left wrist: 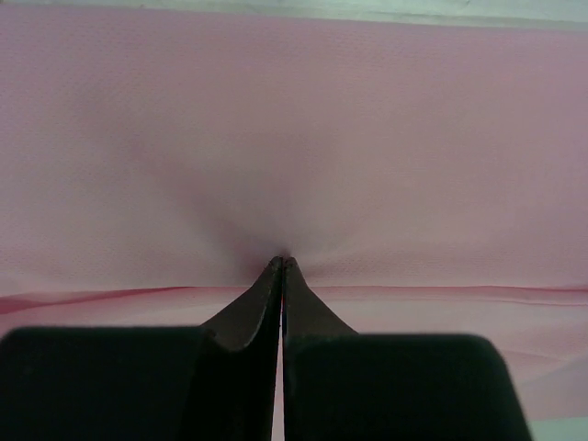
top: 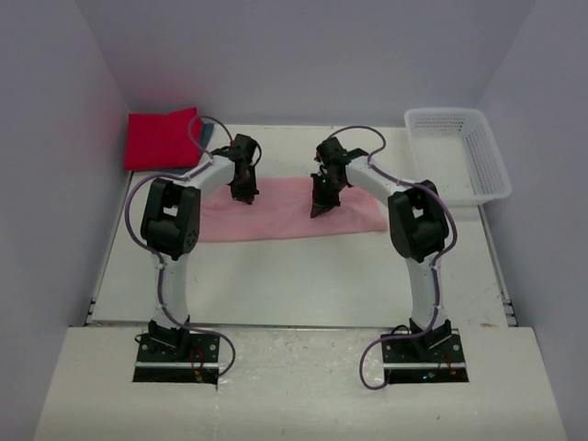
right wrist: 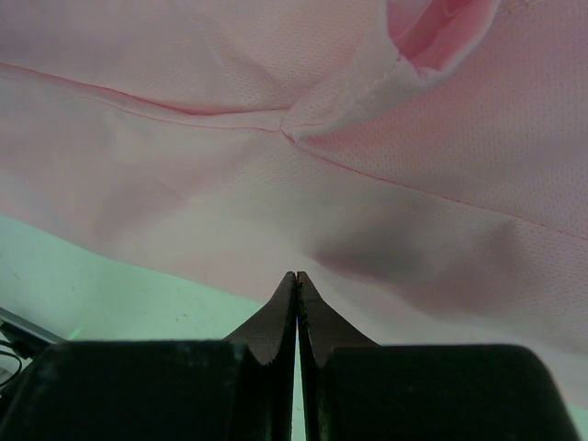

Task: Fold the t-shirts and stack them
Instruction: Rotate the tshirt 90 degrees

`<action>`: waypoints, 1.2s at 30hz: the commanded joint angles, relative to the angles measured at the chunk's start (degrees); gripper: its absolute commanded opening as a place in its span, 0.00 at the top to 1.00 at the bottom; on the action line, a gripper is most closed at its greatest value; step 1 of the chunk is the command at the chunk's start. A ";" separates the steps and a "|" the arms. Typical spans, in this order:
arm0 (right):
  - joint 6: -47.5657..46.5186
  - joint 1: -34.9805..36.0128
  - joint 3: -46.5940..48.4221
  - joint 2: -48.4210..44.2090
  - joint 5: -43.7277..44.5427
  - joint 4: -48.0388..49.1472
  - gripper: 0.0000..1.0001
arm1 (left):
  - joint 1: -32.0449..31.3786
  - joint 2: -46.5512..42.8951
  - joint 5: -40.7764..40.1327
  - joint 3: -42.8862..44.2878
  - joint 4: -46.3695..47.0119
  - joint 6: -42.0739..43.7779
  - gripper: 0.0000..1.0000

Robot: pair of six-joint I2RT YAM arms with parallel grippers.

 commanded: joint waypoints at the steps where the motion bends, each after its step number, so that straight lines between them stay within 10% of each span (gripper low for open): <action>1: 1.06 -0.02 2.02 1.76 1.76 -3.09 1.00 | -0.15 -1.14 -3.36 -1.88 -3.24 -2.03 1.00; 17: 0.36 -0.29 5.36 5.99 5.11 -8.63 1.00 | -5.68 -16.87 2.43 -25.00 4.14 -5.64 1.00; 36: -2.81 -8.45 22.76 13.98 0.19 -18.39 0.96 | -20.36 -15.56 13.07 -22.46 7.57 -9.86 1.00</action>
